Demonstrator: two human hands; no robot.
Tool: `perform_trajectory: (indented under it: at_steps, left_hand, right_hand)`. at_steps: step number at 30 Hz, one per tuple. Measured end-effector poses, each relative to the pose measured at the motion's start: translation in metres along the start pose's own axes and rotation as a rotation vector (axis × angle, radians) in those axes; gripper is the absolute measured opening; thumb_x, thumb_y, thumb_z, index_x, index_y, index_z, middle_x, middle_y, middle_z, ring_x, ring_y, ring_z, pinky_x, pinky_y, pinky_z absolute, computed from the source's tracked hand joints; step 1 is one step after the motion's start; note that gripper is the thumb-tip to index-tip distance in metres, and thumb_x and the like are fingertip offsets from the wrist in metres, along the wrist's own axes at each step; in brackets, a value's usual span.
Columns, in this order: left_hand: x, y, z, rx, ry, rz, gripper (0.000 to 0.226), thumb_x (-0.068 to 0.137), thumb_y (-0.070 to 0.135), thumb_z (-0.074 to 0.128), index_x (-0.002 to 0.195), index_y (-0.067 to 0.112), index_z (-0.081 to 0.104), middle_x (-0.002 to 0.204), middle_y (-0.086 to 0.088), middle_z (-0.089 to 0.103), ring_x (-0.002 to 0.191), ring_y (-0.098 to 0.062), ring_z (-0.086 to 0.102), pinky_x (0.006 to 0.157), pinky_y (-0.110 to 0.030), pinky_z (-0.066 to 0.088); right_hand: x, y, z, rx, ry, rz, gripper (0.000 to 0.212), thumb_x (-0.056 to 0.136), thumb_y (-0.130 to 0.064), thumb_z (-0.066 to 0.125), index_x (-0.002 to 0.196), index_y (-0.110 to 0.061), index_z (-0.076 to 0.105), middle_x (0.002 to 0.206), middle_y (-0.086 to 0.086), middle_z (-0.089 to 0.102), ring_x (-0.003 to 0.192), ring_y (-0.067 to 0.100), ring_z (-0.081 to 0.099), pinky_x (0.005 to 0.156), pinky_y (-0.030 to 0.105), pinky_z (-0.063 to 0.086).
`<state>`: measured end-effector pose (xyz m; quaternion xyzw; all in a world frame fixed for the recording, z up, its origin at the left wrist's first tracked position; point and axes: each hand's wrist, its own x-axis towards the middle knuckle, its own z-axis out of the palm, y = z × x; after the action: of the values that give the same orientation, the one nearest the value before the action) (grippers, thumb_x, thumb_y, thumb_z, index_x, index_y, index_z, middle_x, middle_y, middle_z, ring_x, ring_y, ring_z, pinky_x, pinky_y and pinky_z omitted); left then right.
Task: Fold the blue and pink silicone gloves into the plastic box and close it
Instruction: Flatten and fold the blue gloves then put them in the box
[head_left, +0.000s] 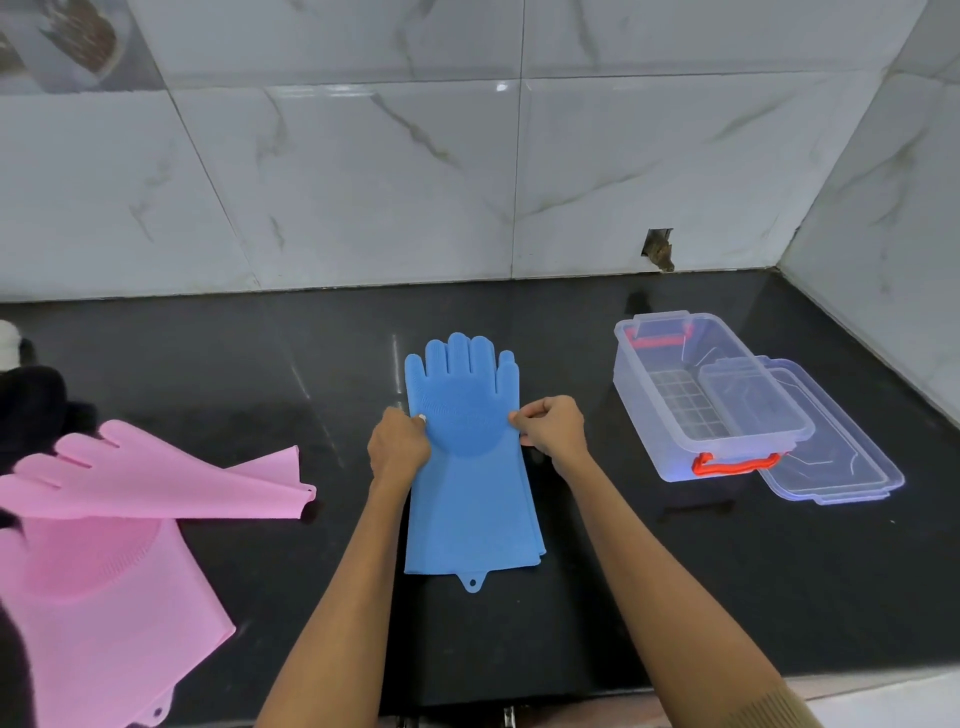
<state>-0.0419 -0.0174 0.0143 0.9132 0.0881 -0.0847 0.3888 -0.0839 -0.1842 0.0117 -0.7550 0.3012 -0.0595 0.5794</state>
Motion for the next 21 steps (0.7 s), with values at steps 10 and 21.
perform_trajectory:
  at_steps: [10, 21]
  left_hand:
    - [0.005, -0.017, -0.005, -0.169, 0.147, 0.028, 0.025, 0.088, 0.022, 0.066, 0.075, 0.007, 0.052, 0.076, -0.007, 0.059, 0.071, -0.020, 0.053, 0.067, -0.031, 0.041]
    - [0.004, -0.018, 0.001, -0.108, 0.241, -0.002, 0.027, 0.087, 0.032, 0.066, 0.078, 0.009, 0.055, 0.074, -0.002, 0.060, 0.067, -0.019, 0.056, 0.059, -0.028, 0.040]
  right_hand:
    - [0.003, -0.001, 0.006, 0.019, 0.034, -0.066, 0.021, 0.081, -0.011, 0.072, 0.098, -0.010, 0.058, 0.097, 0.011, 0.069, 0.085, 0.021, 0.068, 0.071, 0.032, 0.059]
    - [0.009, 0.010, 0.012, -0.032, 0.112, -0.137, 0.010, 0.082, -0.020, 0.072, 0.088, -0.017, 0.064, 0.083, 0.000, 0.069, 0.073, 0.013, 0.068, 0.059, 0.027, 0.059]
